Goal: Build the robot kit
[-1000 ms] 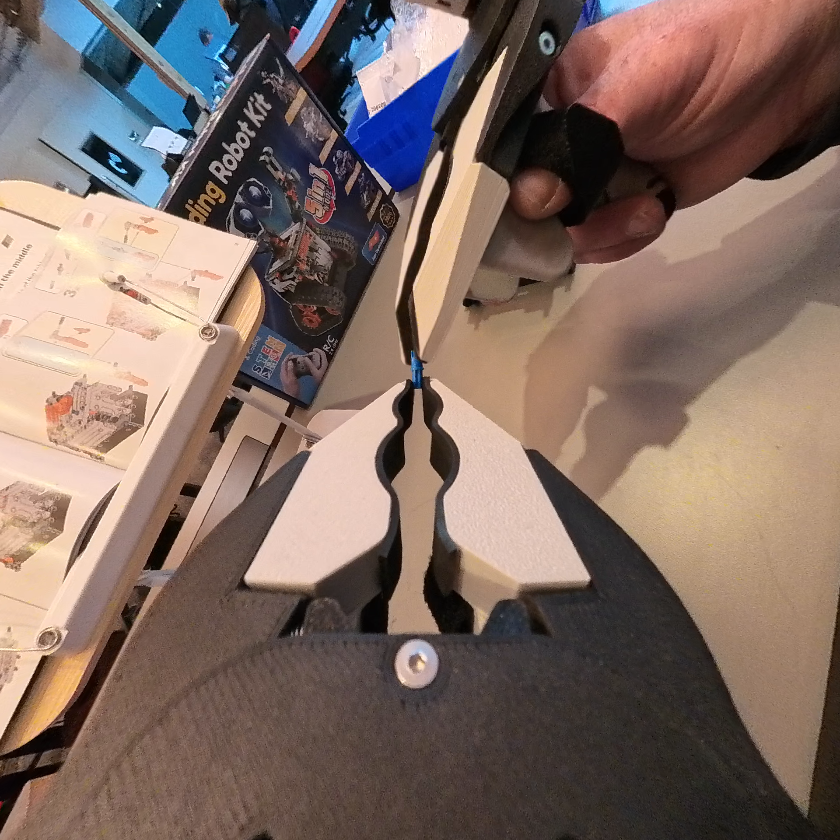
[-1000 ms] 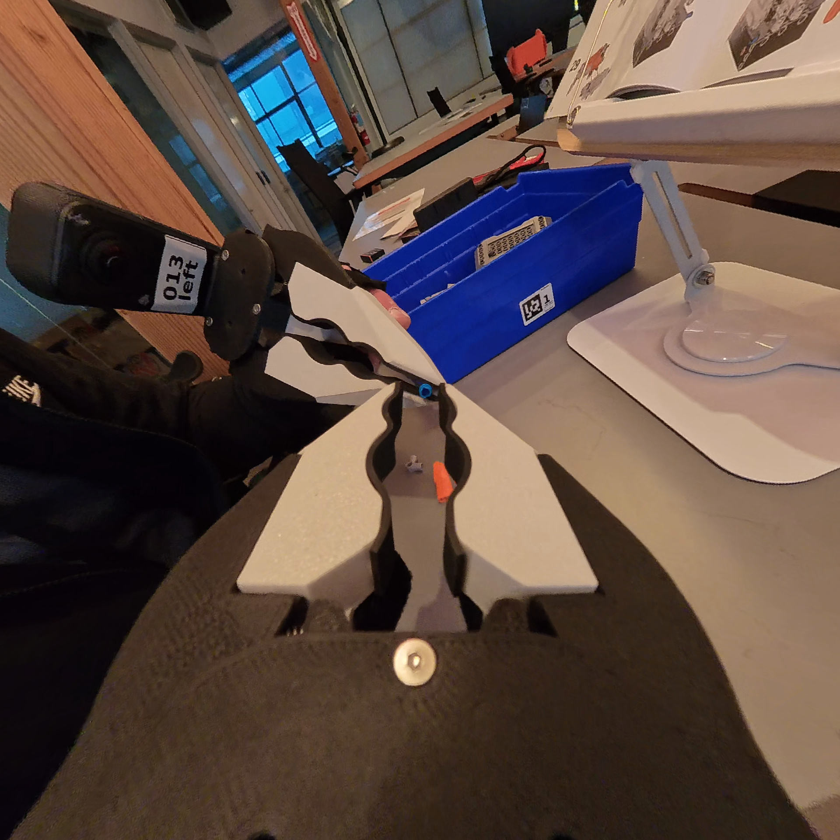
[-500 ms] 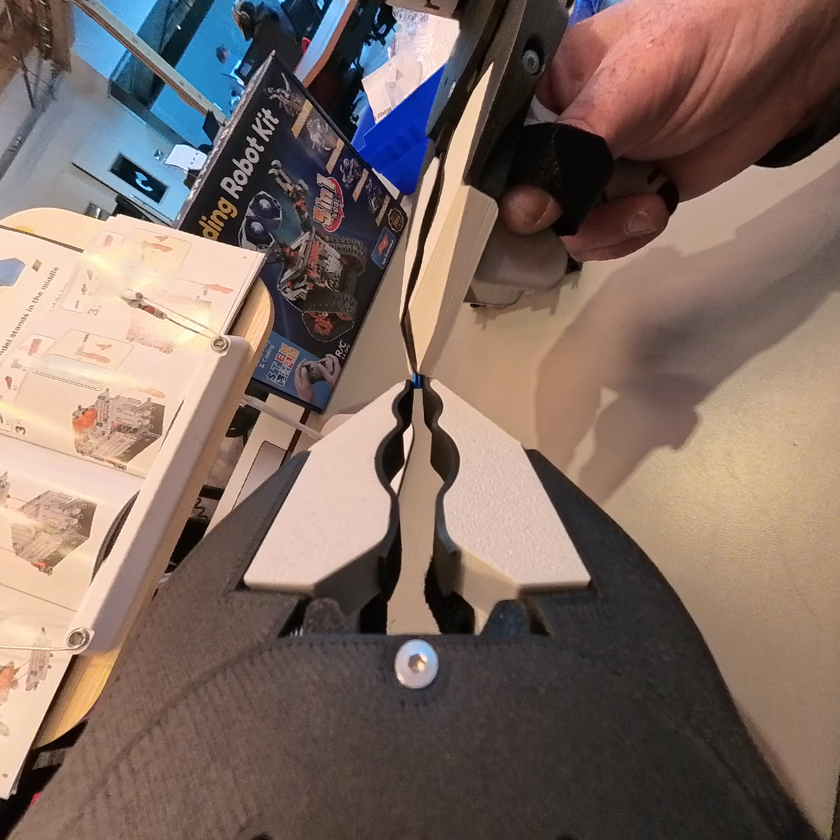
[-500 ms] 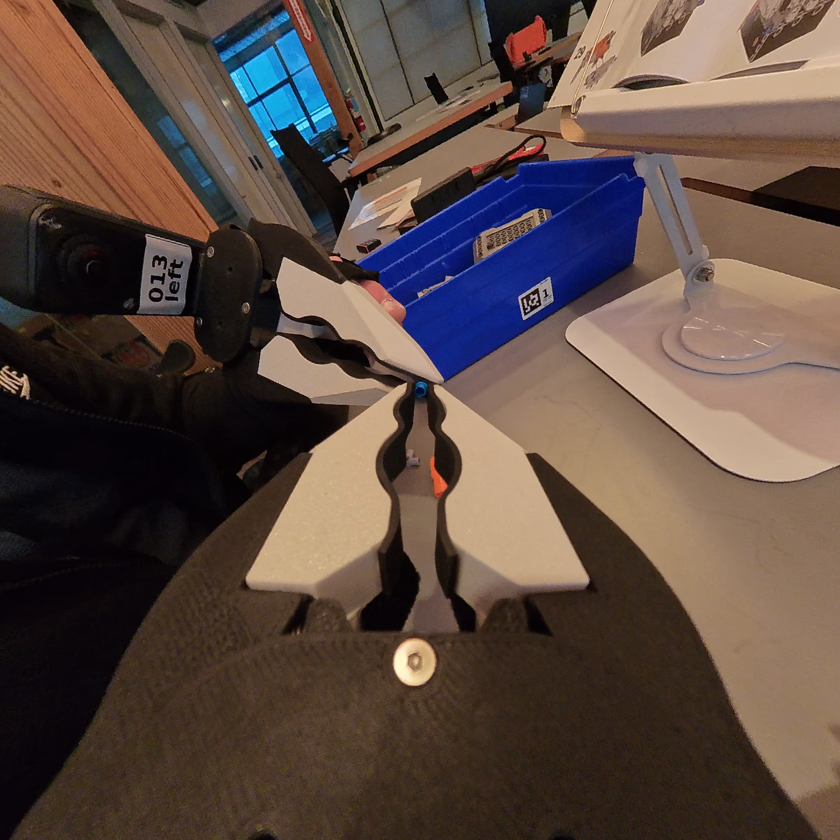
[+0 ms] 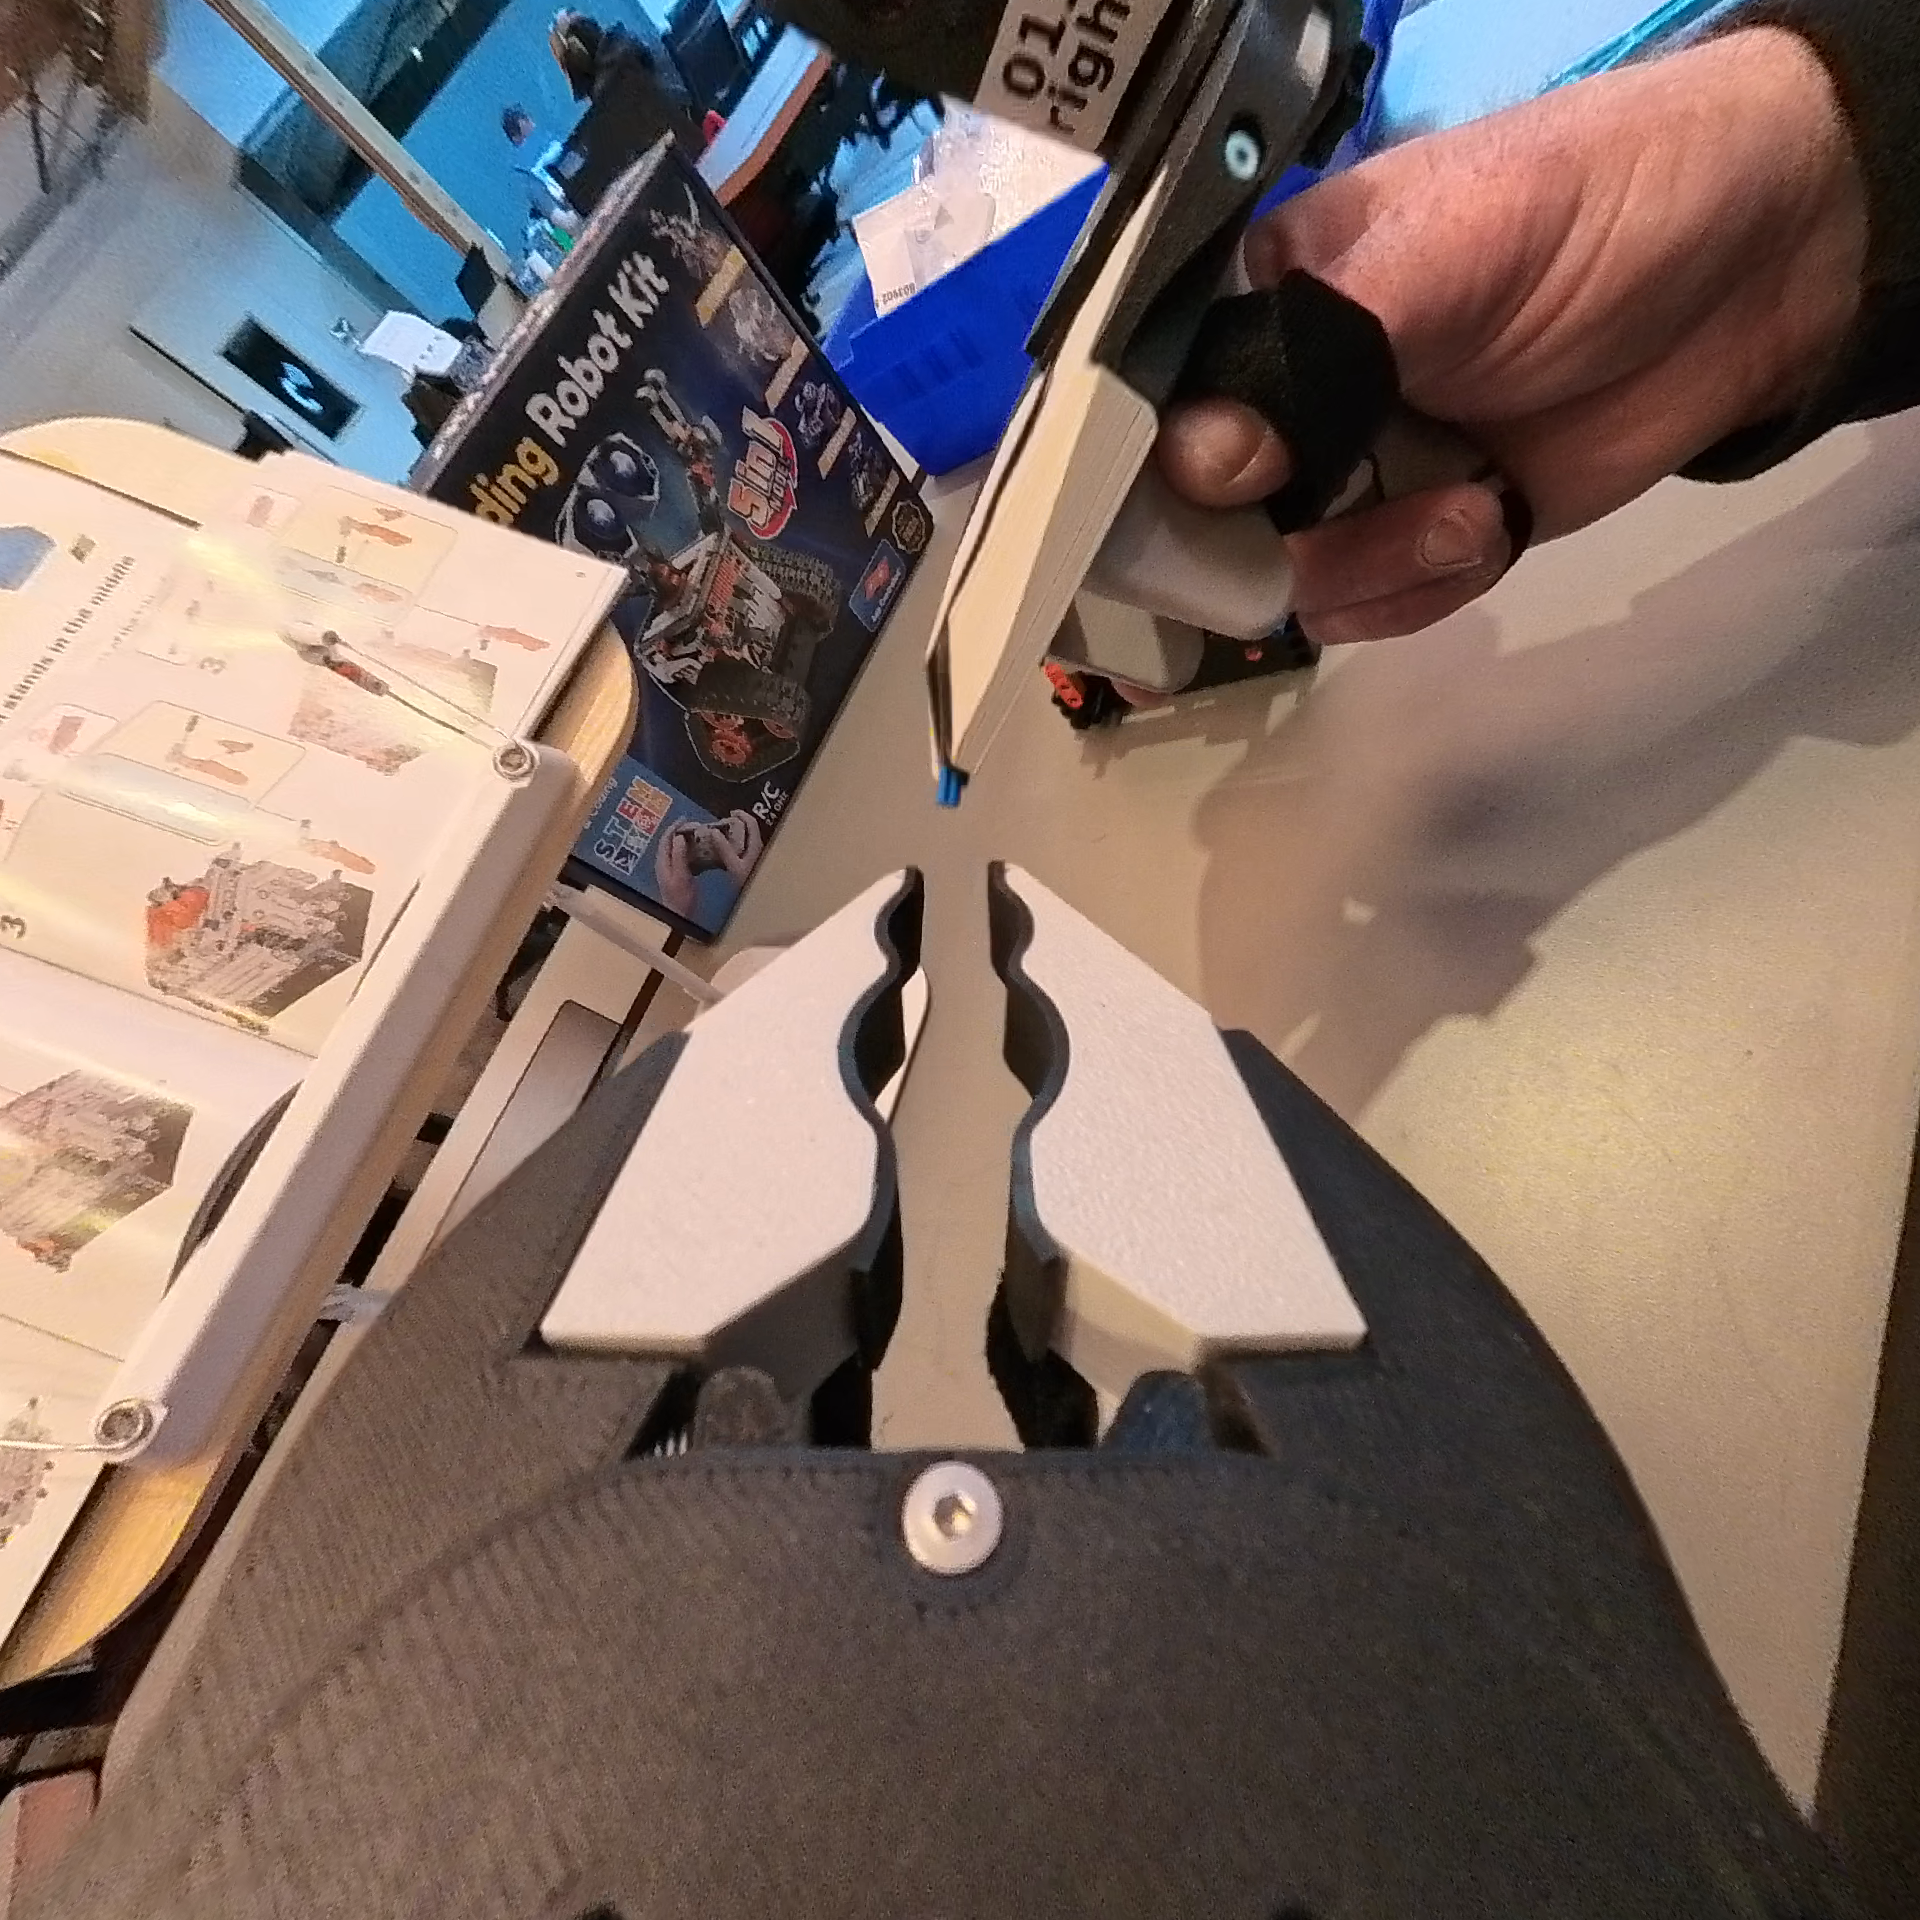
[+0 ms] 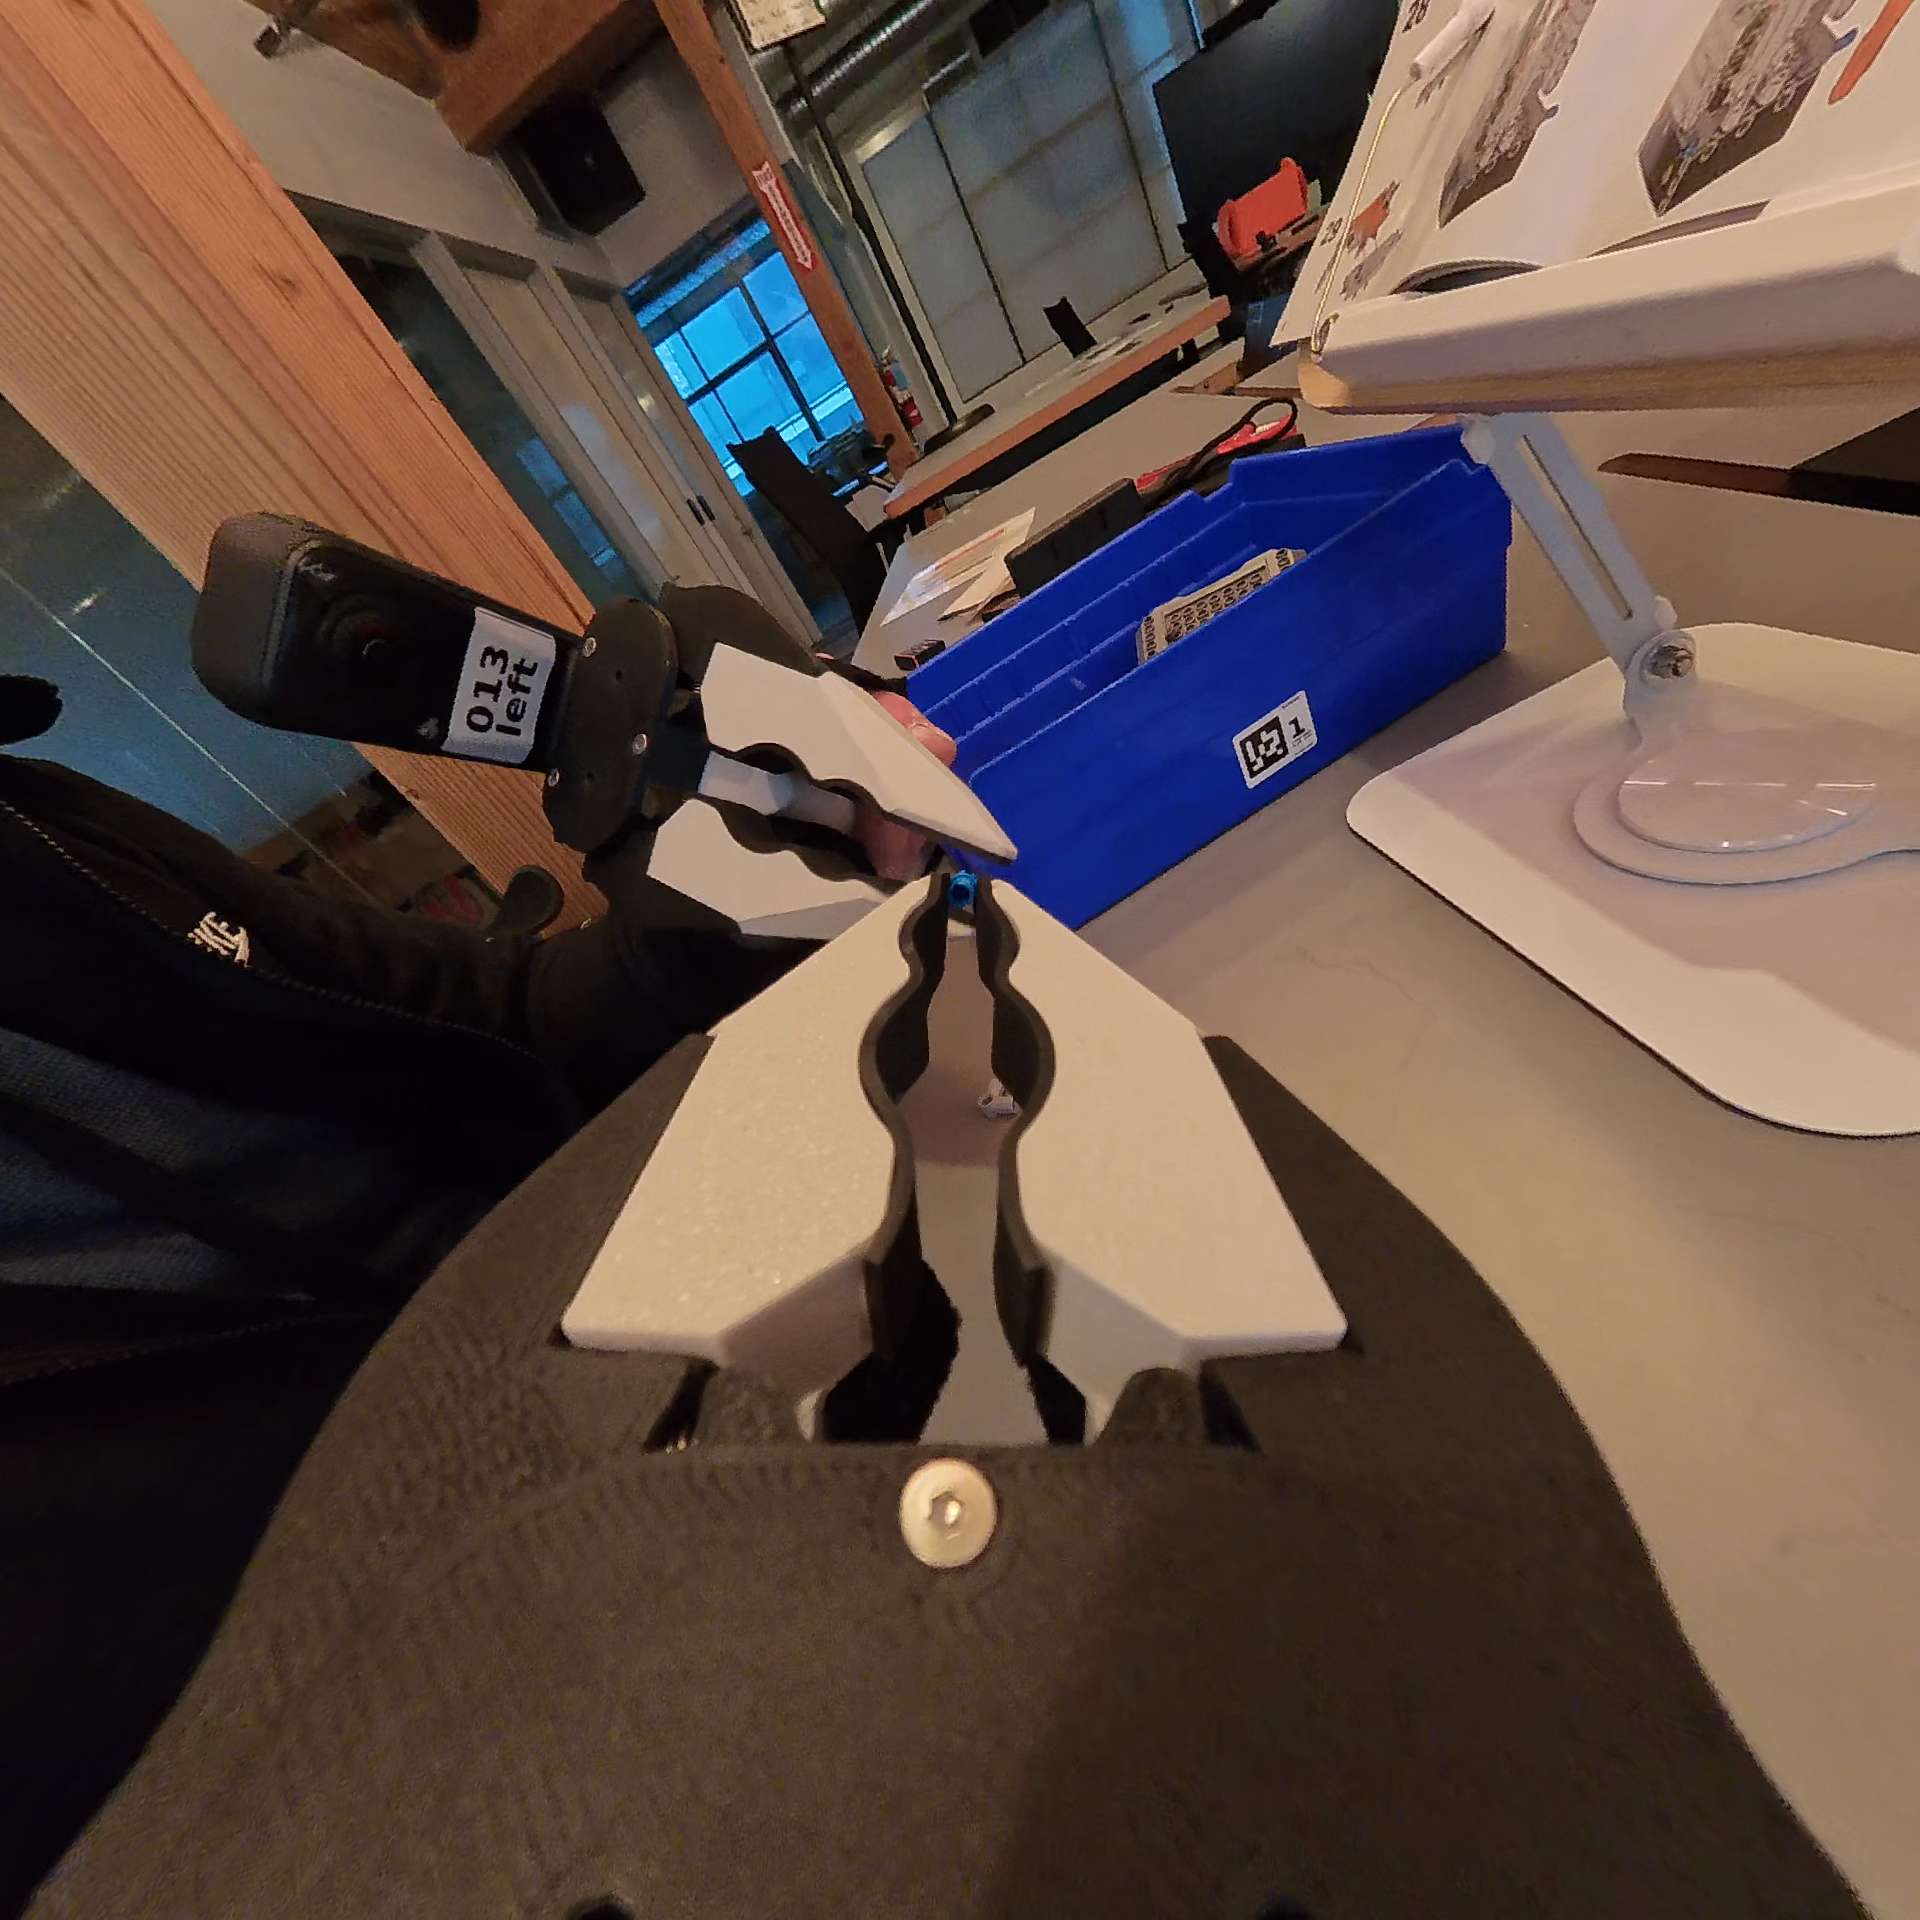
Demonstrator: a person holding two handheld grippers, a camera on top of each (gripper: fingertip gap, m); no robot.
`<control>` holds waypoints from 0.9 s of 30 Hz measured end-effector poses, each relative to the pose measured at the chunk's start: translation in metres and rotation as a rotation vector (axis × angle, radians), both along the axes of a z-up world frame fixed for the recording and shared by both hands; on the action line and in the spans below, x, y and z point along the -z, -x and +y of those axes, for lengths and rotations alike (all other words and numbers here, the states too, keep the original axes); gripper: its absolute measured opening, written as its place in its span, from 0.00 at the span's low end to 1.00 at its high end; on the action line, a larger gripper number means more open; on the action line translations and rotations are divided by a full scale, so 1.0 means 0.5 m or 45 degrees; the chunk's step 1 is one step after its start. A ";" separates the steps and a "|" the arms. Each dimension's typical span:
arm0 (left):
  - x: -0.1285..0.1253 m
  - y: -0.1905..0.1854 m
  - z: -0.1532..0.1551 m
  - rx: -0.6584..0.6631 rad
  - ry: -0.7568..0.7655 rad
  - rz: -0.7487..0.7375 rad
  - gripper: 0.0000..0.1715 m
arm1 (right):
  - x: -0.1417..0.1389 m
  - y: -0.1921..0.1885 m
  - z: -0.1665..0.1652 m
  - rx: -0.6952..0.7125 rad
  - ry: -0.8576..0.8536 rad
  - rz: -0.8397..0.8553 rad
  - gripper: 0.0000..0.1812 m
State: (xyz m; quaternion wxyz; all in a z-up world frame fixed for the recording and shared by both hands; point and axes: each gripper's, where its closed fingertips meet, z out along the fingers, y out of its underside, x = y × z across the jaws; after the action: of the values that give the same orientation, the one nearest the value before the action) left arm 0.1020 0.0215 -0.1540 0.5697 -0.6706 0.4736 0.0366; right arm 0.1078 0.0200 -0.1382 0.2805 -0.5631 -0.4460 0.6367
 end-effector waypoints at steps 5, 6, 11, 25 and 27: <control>0.050 0.031 -0.031 -0.051 0.258 0.027 0.11 | 0.002 -0.001 0.000 0.011 -0.047 -0.026 0.01; 0.068 0.041 -0.040 -0.072 0.331 0.036 0.12 | 0.005 -0.001 -0.001 0.009 -0.054 -0.037 0.01; 0.153 0.087 -0.090 -0.194 0.629 0.071 0.16 | 0.028 0.009 -0.014 -0.015 -0.099 -0.121 0.01; 0.283 0.077 -0.124 -0.277 1.008 0.116 0.12 | 0.046 0.017 -0.026 -0.035 -0.138 -0.175 0.01; 0.284 0.073 -0.118 -0.267 1.010 0.110 0.11 | 0.045 0.017 -0.026 -0.036 -0.139 -0.174 0.01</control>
State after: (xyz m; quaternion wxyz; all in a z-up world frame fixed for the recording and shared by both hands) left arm 0.0656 -0.0374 -0.2961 0.2398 -0.8807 0.4036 -0.0631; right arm 0.0995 0.0069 -0.1608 0.2707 -0.5827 -0.5060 0.5755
